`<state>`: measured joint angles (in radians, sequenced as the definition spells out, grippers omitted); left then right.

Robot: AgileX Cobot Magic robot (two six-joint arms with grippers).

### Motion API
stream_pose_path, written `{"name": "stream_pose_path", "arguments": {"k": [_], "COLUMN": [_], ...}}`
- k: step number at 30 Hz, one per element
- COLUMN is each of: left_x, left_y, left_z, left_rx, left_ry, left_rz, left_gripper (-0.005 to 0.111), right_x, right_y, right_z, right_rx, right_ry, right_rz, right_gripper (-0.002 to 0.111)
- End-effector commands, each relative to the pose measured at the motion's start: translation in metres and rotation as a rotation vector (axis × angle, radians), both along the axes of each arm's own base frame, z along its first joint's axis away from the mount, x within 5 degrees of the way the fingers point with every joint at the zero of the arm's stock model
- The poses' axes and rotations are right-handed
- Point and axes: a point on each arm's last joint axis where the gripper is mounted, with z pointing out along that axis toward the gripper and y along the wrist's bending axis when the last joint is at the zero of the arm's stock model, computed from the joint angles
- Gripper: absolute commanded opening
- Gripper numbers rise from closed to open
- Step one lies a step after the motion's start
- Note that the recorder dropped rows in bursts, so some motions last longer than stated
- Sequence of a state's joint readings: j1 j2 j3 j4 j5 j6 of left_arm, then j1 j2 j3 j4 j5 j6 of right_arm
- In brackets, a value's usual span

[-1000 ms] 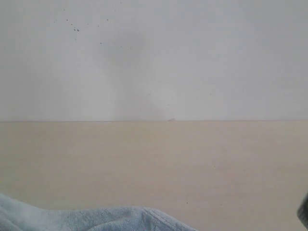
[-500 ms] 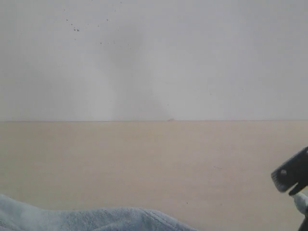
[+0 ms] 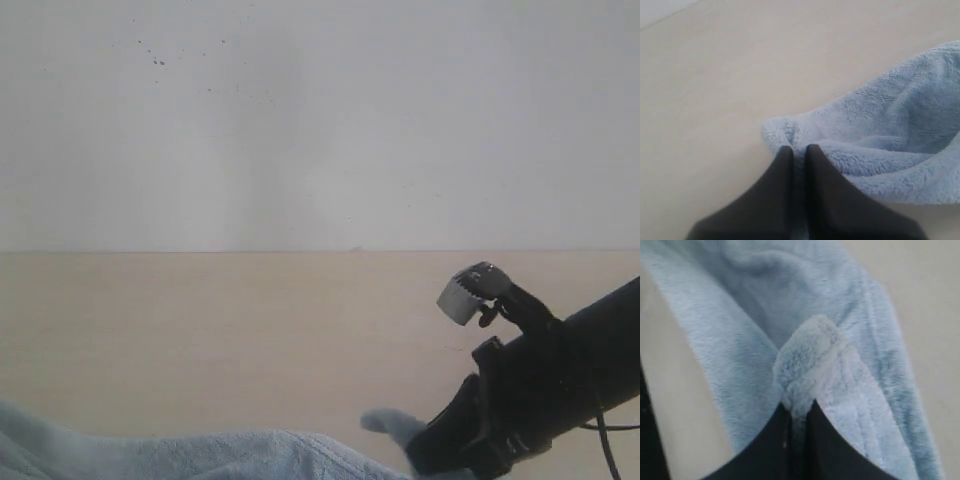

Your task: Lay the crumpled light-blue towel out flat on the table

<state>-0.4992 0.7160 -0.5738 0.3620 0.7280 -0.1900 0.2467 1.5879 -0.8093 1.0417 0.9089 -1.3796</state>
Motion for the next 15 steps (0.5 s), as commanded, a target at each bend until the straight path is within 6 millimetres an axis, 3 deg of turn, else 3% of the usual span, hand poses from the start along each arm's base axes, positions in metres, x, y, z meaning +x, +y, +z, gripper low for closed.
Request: {"name": "stream_pose_path", "arguments": {"k": [1, 4, 6, 7, 9, 12, 15], "left_x": [0.0, 0.0, -0.001, -0.001, -0.001, -0.001, -0.001], "left_y": [0.0, 0.0, 0.0, 0.0, 0.0, 0.0, 0.0], "left_z": [0.0, 0.0, -0.001, -0.001, -0.001, -0.001, -0.001], "left_rx": [-0.006, -0.005, 0.0, 0.001, 0.001, 0.001, 0.0], "left_ry": [-0.012, -0.009, -0.005, -0.003, -0.003, 0.003, 0.001], "left_rz": [-0.008, -0.007, -0.006, -0.005, -0.005, -0.003, -0.004], "left_gripper": [0.004, 0.004, 0.004, 0.004, 0.004, 0.004, 0.004], "right_x": [-0.003, 0.001, 0.002, 0.005, 0.011, 0.014, -0.004], "right_y": [0.006, 0.005, 0.004, 0.003, -0.004, -0.016, -0.002], "right_z": [-0.011, -0.018, -0.014, -0.01, -0.008, 0.003, 0.018], "right_rx": [0.089, 0.066, 0.058, 0.039, -0.039, -0.158, -0.068], "right_ry": [0.128, 0.148, 0.119, 0.091, 0.029, -0.087, -0.021], "right_rz": [0.092, 0.048, 0.032, -0.017, -0.117, -0.193, -0.101], "right_gripper": [0.003, 0.007, 0.031, 0.062, 0.079, 0.059, 0.055]}}
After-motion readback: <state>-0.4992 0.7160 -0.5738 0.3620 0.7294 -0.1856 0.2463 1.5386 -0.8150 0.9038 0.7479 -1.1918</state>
